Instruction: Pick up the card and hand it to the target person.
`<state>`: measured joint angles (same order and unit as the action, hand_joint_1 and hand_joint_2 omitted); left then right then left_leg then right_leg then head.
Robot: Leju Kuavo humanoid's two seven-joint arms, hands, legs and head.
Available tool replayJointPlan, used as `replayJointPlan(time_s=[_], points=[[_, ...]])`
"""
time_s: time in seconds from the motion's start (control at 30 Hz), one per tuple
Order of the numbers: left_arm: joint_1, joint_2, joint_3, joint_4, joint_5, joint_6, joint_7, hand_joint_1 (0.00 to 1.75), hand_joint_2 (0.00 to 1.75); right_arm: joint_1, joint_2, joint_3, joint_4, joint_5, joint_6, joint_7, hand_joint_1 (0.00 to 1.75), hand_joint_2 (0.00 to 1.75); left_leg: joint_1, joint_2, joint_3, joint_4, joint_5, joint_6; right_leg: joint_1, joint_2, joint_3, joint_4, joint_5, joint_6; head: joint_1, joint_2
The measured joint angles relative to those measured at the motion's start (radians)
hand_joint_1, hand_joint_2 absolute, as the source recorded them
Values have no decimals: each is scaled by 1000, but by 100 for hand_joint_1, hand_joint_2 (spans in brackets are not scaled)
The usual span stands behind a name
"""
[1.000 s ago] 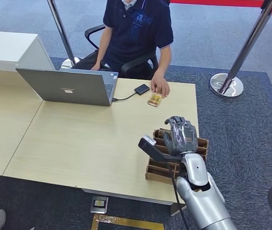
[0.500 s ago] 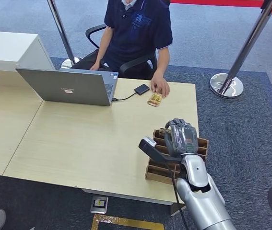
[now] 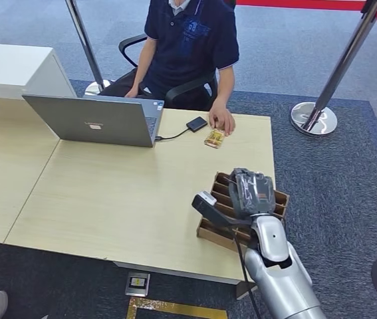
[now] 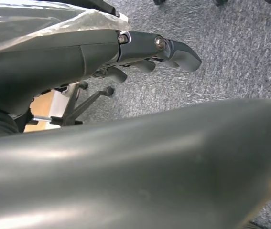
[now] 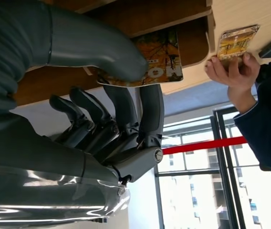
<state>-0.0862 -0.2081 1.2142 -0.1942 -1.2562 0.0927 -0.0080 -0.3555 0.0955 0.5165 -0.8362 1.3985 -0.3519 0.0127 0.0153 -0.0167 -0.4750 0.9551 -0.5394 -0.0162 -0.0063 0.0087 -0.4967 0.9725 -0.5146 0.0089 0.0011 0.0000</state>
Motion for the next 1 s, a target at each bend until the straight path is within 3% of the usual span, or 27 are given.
replayJointPlan(time_s=[0.23, 0.63, 0.77, 1.0], points=[[0, 0, 0, 0, 0, 0, -1, 0, 0, 35, -22, -11, -105, 36, 0, -9, 175, 175, 0, 0, 0, 0, 0, 0, 0, 0, 0, 0, 0, 0, 0, 0], [-1, 0, 0, 0, 6, -2, -2, 0, 0, 47, -62, 7, -347, -11, 36, -107, 175, 175, 0, 0, 0, 0, 0, 0, 0, 0, 0, 0, 0, 0, 0, 0], [-3, 0, 0, 0, -7, -2, -2, 0, 0, -43, -30, 24, -277, -62, 29, -156, 175, 175, 0, 1, 0, 0, 1, -1, 0, 0, 0, 1, 1, -1, 0, 0], [-7, 0, 0, 0, -26, -3, 1, 0, 0, -231, 98, 40, 20, -108, -54, -244, 175, 175, 0, 1, 1, 0, 2, -2, 0, 0, 0, 3, 1, -1, 0, 0]])
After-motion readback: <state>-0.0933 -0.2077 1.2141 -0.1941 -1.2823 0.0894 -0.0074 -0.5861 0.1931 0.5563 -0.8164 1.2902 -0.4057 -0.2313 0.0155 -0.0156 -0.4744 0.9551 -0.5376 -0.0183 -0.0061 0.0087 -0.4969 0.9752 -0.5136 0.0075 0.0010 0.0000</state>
